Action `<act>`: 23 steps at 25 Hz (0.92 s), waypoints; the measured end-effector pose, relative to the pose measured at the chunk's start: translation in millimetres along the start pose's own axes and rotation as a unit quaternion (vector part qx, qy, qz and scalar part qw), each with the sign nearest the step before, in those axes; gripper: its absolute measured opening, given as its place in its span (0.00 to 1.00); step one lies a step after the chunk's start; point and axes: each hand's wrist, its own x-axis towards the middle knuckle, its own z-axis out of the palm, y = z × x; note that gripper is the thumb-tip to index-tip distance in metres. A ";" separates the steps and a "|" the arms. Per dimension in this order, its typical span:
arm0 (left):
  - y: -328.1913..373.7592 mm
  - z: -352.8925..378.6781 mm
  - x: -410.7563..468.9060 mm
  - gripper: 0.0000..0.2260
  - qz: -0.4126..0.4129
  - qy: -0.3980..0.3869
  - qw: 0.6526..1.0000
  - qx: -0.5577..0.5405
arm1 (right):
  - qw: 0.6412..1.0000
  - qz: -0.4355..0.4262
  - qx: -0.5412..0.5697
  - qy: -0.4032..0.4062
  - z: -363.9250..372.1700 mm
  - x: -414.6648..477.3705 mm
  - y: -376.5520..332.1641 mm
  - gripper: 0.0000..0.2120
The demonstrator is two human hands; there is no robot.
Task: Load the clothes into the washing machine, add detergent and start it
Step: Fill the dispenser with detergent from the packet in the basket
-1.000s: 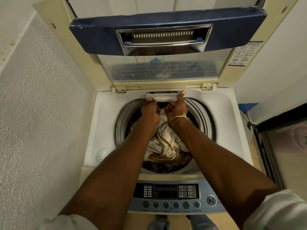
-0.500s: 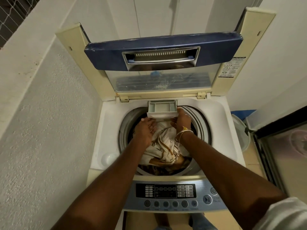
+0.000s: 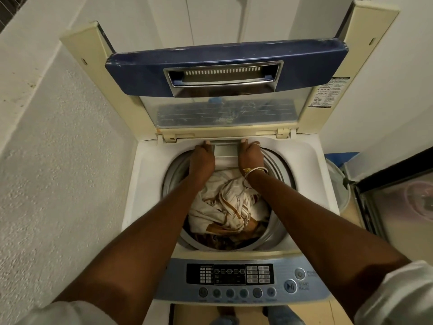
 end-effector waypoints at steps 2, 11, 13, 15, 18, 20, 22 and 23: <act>4.6 0.7 -0.6 0.18 0.007 0.010 0.998 0.061 | 0.997 -0.024 -0.070 0.000 1.7 -0.3 -4.7 0.17; 22.3 -9.2 3.3 0.16 -0.069 -0.069 0.983 0.154 | 0.936 -0.020 -0.318 -0.148 -15.6 4.4 -21.7 0.15; 9.9 -11.0 -0.8 0.16 -0.083 -0.078 0.976 0.187 | 0.924 -0.013 -0.339 -0.177 -10.8 -5.1 -9.8 0.16; -6.5 -7.8 -5.3 0.20 -0.054 -0.118 0.952 0.277 | 0.925 -0.010 -0.330 -0.188 0.5 -15.5 7.4 0.16; -33.7 -2.9 -11.1 0.19 -0.074 -0.124 0.952 0.270 | 0.935 -0.017 -0.314 -0.166 9.4 -28.1 28.3 0.15; -43.6 -2.5 -18.9 0.22 -0.043 -0.120 0.961 0.247 | 0.948 -0.015 -0.283 -0.147 9.2 -30.4 38.0 0.15; -48.5 -8.3 -29.2 0.25 -0.024 -0.104 0.970 0.217 | 0.957 -0.007 -0.253 -0.140 6.2 -33.9 42.7 0.16; -49.1 -13.5 -34.5 0.24 -0.010 -0.102 0.974 0.200 | 0.966 -0.008 -0.222 -0.130 4.5 -37.8 44.5 0.17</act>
